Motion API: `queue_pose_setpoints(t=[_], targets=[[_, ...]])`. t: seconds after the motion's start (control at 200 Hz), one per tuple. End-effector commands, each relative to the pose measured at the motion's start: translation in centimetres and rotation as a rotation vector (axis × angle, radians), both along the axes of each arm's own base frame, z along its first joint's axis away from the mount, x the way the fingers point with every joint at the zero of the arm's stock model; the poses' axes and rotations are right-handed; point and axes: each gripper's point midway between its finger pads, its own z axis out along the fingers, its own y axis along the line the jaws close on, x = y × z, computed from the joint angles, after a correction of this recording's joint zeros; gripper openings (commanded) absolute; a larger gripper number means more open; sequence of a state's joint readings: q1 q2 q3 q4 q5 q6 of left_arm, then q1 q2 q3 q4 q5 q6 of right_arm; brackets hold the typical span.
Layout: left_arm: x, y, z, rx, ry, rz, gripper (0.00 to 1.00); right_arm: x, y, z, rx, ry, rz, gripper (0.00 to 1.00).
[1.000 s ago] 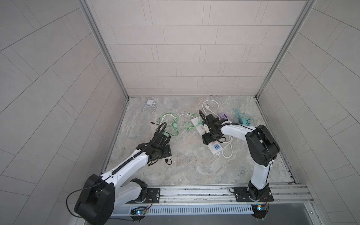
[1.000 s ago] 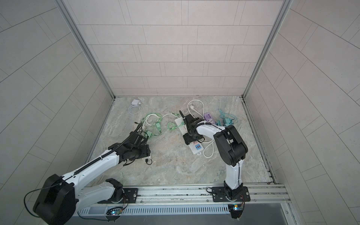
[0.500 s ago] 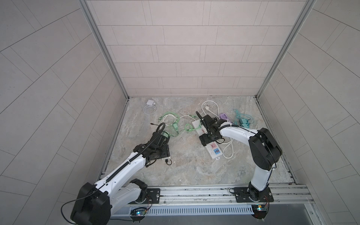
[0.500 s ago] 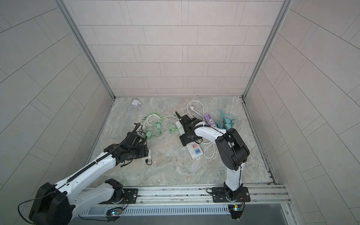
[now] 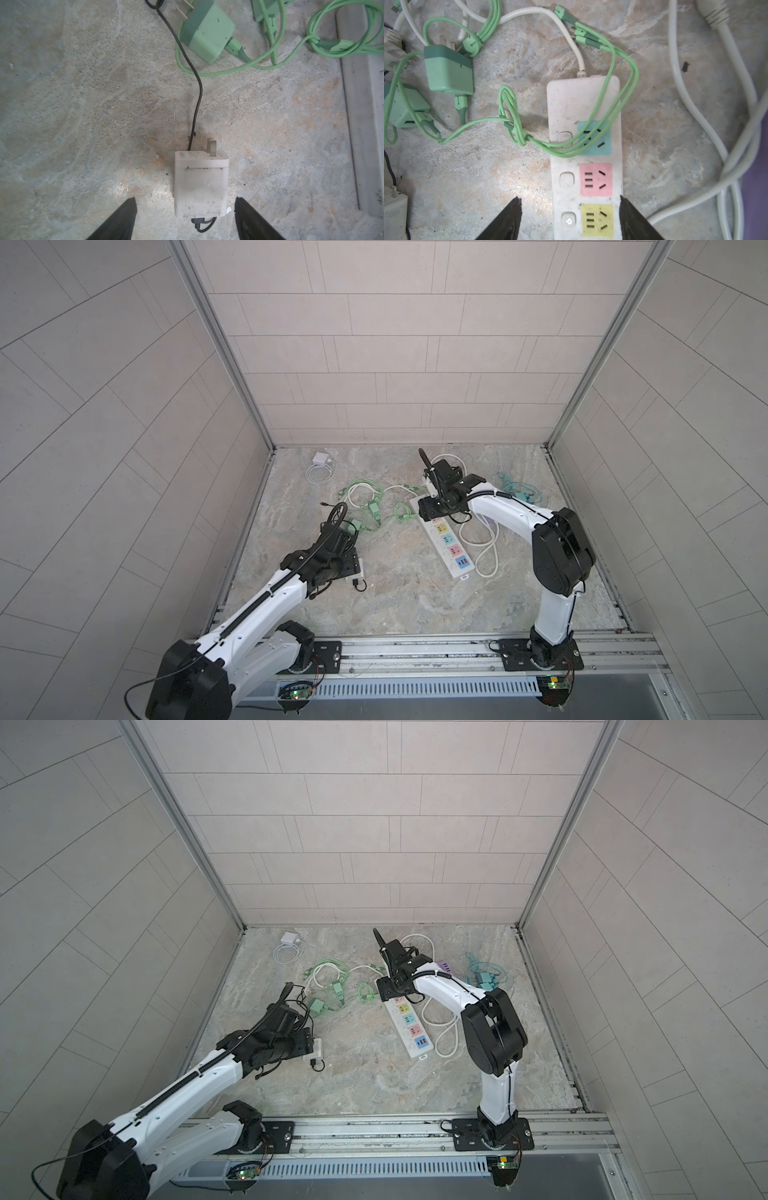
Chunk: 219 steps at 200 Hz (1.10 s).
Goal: Insert the plug
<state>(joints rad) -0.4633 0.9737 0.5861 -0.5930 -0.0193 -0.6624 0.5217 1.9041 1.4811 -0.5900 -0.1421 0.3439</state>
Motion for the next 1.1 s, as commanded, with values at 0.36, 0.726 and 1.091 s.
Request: queue_pose_setpoints(t=[0.36,0.726,1.091], targets=[[-0.6,1.0,-0.8,0.008,-0.020,0.043,0.80,1.6,2.7,-2.9,0.160,0.118,-0.038,0.70],[-0.2,0.3,-1.2,-0.007,-0.009,0.034,0.79,3.7,5.8,-3.1,0.262,0.155,0.004,0.70],[1.0,-1.5,-2.9,-0.043,0.076,0.027,0.78,5.1,7.0,-1.5,0.310,0.203,0.042,0.72]])
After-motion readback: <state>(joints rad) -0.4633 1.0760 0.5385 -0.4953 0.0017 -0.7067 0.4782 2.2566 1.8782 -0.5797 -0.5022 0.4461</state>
